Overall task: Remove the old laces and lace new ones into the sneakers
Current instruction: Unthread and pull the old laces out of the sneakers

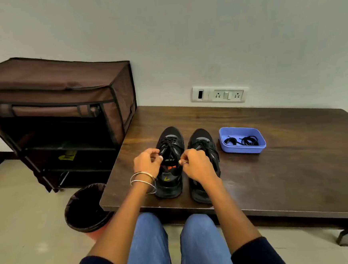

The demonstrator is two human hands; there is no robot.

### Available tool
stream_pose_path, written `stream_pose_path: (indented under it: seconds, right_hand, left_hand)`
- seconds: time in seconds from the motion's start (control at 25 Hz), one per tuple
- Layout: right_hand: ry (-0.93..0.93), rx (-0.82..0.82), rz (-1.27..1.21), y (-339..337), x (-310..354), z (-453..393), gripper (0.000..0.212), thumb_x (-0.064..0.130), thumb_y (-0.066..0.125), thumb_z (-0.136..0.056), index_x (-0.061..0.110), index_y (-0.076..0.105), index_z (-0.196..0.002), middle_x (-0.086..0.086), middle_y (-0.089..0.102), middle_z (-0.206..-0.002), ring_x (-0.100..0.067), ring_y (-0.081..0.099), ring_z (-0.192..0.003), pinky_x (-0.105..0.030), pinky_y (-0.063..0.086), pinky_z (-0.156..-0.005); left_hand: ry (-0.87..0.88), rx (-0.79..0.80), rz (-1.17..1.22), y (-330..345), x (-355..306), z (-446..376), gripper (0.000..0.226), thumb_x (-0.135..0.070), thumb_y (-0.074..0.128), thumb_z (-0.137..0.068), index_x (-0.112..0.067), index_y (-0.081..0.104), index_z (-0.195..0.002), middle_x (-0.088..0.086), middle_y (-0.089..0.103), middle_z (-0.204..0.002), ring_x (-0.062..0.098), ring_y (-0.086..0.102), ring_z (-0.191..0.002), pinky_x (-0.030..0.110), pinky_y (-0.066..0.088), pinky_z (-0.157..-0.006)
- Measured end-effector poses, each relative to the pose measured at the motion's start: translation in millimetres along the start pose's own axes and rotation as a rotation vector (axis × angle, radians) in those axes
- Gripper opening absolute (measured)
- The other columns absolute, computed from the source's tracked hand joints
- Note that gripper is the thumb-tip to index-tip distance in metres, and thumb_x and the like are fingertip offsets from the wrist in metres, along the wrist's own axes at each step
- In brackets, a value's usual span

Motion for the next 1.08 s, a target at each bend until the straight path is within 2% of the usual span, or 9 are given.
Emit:
stream_pose_path:
  seconds: [0.08,0.2,0.32,0.4,0.48,0.6,0.76,0.96,1.08]
  right_hand:
    - [0.006,-0.007,0.069,4.2,9.9,-16.0,0.017,0.022,0.055,-0.095,0.006,0.060,-0.099,-0.016,0.063,-0.099,-0.036,0.058,-0.092,-0.036,0.043,-0.066]
    - [0.025,-0.117,0.020,8.7,26.9,-35.9,0.014,0.018,0.055,-0.096,0.005,0.060,-0.097,-0.013,0.064,-0.097,-0.033,0.061,-0.093,-0.035,0.043,-0.065]
    - [0.033,-0.190,-0.080,19.7,27.9,-49.0,0.027,0.014,0.055,-0.095,0.007,0.059,-0.121,-0.012,0.062,-0.114,-0.030,0.059,-0.108,-0.041,0.051,-0.083]
    - [0.000,-0.155,-0.083,31.0,25.1,-51.8,0.038,0.012,0.056,-0.094,0.010,0.055,-0.132,-0.012,0.059,-0.125,-0.029,0.053,-0.119,-0.040,0.047,-0.096]
    - [-0.049,-0.118,-0.063,40.6,20.7,-48.0,0.039,0.009,0.056,-0.094,0.012,0.055,-0.133,-0.012,0.057,-0.126,-0.029,0.047,-0.122,-0.036,0.042,-0.098]
    - [-0.107,-0.071,-0.058,49.0,17.6,-37.2,0.041,0.009,0.054,-0.093,0.014,0.054,-0.134,-0.013,0.053,-0.122,-0.031,0.047,-0.116,-0.034,0.038,-0.096]
    - [-0.135,-0.004,-0.067,56.1,23.8,-25.4,0.045,0.011,0.058,-0.091,0.018,0.054,-0.135,-0.015,0.051,-0.119,-0.032,0.055,-0.108,-0.042,0.047,-0.096]
    - [-0.086,0.065,-0.143,44.1,27.0,-19.3,0.030,0.017,0.068,-0.088,0.010,0.062,-0.117,-0.005,0.056,-0.095,-0.016,0.055,-0.082,-0.029,0.047,-0.088]
    - [-0.099,0.052,-0.215,36.3,24.3,-21.0,0.019,0.019,0.062,-0.093,0.007,0.069,-0.106,-0.005,0.069,-0.089,-0.016,0.061,-0.087,-0.033,0.049,-0.088]
  left_hand:
    - [0.024,0.024,-0.044,7.8,-5.6,-11.7,0.029,-0.017,0.070,-0.082,-0.013,0.068,-0.111,0.005,0.070,-0.103,0.020,0.064,-0.097,0.027,0.047,-0.091]
    - [0.029,0.044,-0.138,21.5,-11.8,-22.5,0.035,-0.017,0.072,-0.081,-0.015,0.066,-0.115,0.006,0.065,-0.111,0.022,0.061,-0.105,0.031,0.045,-0.096]
    - [0.021,0.027,-0.105,24.5,-0.9,-28.7,0.034,-0.009,0.070,-0.081,-0.014,0.066,-0.114,0.006,0.064,-0.112,0.022,0.061,-0.104,0.029,0.046,-0.093]
    - [0.020,0.002,-0.095,22.3,7.0,-27.6,0.031,-0.008,0.069,-0.081,-0.016,0.068,-0.111,0.004,0.065,-0.109,0.020,0.063,-0.099,0.027,0.047,-0.086]
    - [0.032,-0.034,-0.142,17.3,11.6,-21.2,0.029,-0.011,0.068,-0.081,-0.019,0.070,-0.109,0.002,0.065,-0.106,0.020,0.063,-0.093,0.028,0.047,-0.078]
    - [0.039,-0.084,-0.118,9.5,17.3,-8.4,0.035,-0.010,0.068,-0.077,-0.025,0.071,-0.109,0.001,0.064,-0.099,0.018,0.062,-0.084,0.026,0.047,-0.072]
    - [0.027,-0.078,-0.132,1.3,22.7,7.8,0.042,-0.011,0.068,-0.076,-0.030,0.070,-0.114,0.003,0.056,-0.091,0.023,0.057,-0.082,0.031,0.050,-0.075]
    - [0.058,-0.102,-0.109,3.2,34.1,21.9,0.039,-0.012,0.066,-0.081,-0.028,0.068,-0.117,0.006,0.052,-0.090,0.031,0.055,-0.088,0.039,0.048,-0.080]
    - [0.080,-0.123,-0.159,3.3,34.1,29.0,0.034,-0.019,0.063,-0.088,-0.027,0.066,-0.121,0.008,0.055,-0.095,0.029,0.050,-0.093,0.035,0.042,-0.078]
Point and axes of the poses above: each hand's wrist, its own z-axis away from the middle knuckle, its own y-axis out of the palm, x = y × z, the point moved 2 cm from there along -z, towards the middle knuckle
